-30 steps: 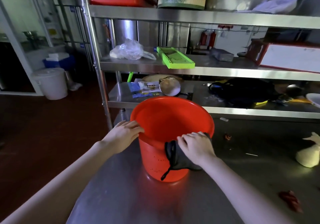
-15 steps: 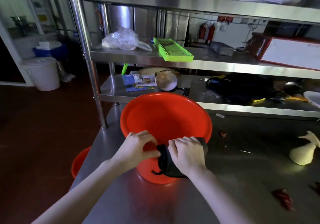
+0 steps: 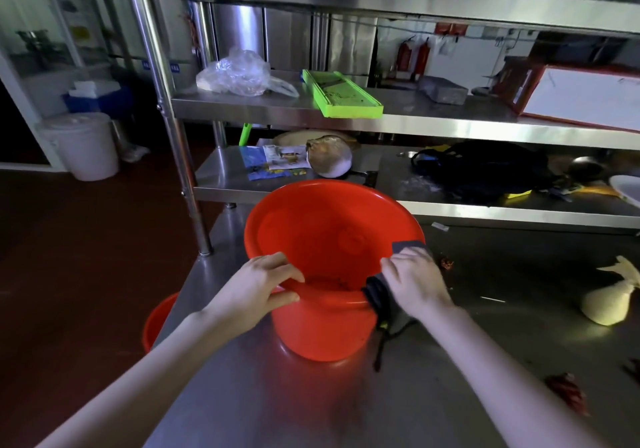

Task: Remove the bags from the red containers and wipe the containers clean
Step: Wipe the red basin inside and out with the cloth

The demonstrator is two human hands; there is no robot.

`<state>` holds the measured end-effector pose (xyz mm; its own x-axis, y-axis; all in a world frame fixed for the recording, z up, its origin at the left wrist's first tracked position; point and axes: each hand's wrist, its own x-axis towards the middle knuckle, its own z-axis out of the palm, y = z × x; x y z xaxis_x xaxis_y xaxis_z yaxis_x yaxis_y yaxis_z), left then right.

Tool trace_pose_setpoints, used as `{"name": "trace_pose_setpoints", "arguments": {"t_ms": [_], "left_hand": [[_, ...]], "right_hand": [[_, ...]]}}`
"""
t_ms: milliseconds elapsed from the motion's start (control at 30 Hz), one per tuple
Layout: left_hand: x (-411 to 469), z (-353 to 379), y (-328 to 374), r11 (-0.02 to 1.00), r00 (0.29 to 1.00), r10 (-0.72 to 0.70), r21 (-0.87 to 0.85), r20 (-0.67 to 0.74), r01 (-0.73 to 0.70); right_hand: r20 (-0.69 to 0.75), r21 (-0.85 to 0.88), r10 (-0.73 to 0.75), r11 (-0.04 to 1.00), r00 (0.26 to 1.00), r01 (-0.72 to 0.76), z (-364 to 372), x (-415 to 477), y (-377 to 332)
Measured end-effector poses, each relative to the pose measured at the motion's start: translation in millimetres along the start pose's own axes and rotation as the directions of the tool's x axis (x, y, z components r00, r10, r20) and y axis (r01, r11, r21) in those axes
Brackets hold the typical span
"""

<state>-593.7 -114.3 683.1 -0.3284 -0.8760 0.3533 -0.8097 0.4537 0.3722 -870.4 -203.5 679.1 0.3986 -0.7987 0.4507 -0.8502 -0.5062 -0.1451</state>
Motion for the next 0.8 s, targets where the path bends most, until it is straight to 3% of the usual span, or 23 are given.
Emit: {"name": "trace_pose_setpoints", "arguments": {"t_ms": [133,267,367,500,633,800], "left_hand": [[2.8,11.2,15.7,0.997,0.999,-0.028,-0.074,-0.021,0.026],[-6.8,-7.9,-2.5,0.997,0.999,0.039,0.066,0.029,-0.041],[-16.6,-27.9,-26.9,0.975,0.998,-0.008,0.221,0.065,-0.006],[-11.2,-6.2,0.2,0.976,0.997,0.064,0.209,0.032,-0.069],[-9.4,7.4,17.8,0.997,0.997,0.008,0.073,-0.079,-0.002],[-6.9,15.6,28.2,0.999,0.998,-0.026,0.042,-0.062,0.029]], "right_hand": [[-0.144,-0.028,-0.027,0.999,0.989,0.023,15.6,-29.7,-75.6],[-0.16,0.036,-0.122,0.991,0.979,0.13,13.5,-22.1,-52.7],[-0.026,0.052,-0.207,0.977,0.978,0.208,3.2,-5.1,-7.8],[0.109,0.018,-0.18,0.984,0.978,0.179,1.3,18.5,36.2],[-0.031,0.068,-0.047,0.997,0.998,0.049,6.3,6.5,1.3],[-0.173,0.032,-0.098,0.994,0.98,0.105,24.4,-24.8,-76.4]]}}
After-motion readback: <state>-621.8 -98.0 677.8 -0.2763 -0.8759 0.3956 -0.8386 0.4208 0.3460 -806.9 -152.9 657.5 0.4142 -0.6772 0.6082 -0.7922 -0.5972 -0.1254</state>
